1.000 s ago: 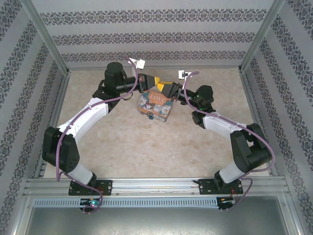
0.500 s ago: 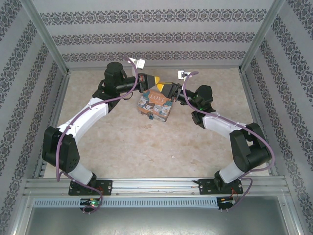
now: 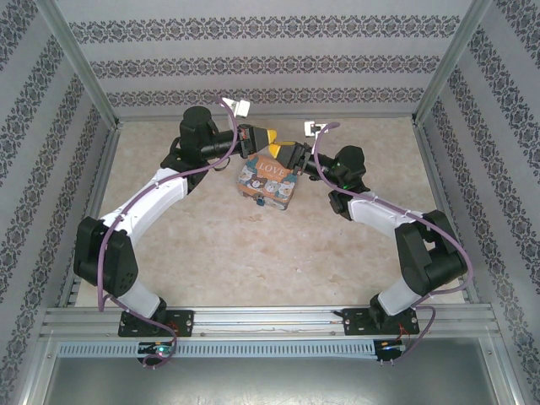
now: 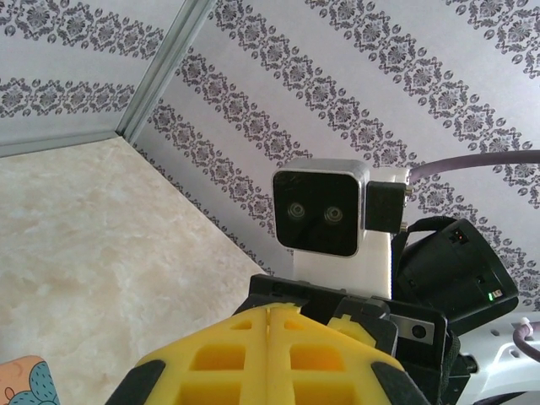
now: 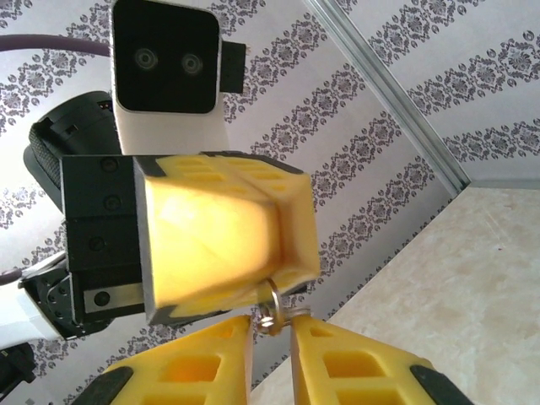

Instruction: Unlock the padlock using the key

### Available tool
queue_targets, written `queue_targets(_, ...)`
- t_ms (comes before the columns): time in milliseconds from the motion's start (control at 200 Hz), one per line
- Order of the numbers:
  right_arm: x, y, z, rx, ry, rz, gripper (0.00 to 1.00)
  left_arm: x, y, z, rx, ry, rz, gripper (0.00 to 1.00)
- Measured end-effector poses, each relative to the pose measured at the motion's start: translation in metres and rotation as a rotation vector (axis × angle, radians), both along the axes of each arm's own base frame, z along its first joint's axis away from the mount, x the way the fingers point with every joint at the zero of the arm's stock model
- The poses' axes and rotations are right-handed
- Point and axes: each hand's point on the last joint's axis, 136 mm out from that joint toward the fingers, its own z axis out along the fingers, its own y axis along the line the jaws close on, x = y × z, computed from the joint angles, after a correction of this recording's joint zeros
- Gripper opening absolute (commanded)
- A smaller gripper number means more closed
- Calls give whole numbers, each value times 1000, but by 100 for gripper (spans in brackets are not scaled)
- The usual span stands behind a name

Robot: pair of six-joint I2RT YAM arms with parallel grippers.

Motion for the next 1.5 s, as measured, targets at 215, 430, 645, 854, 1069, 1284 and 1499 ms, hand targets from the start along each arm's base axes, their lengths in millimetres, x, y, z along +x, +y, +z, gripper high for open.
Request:
queue_targets(215,1,-1,1,1,-1,-2,19,1,-1,-2,1,4,0,0)
queue_targets(430,3,-2,0,1,4,-11,7,1,-1,-1,-2,-3,-3,0)
queue_targets(645,4,-4,0,0,6,-20,0,2,-1,-1,-3,-7,-3,0)
queue_targets(854,4,-9,-3,-37,-5,-44,0,4,0,-2,2,-13,6,18)
queue_targets(1069,14,-21,-32,-175,33,-117,0,21,28,3,1,-28,110,33)
queue_targets(1284,12,-24,-72,-326,90,-131,0,16,74,-3,12,-36,255,51)
queue_targets(1499,15,-28,-103,-393,146,-153,0,-4,92,-62,130,39,330,70)
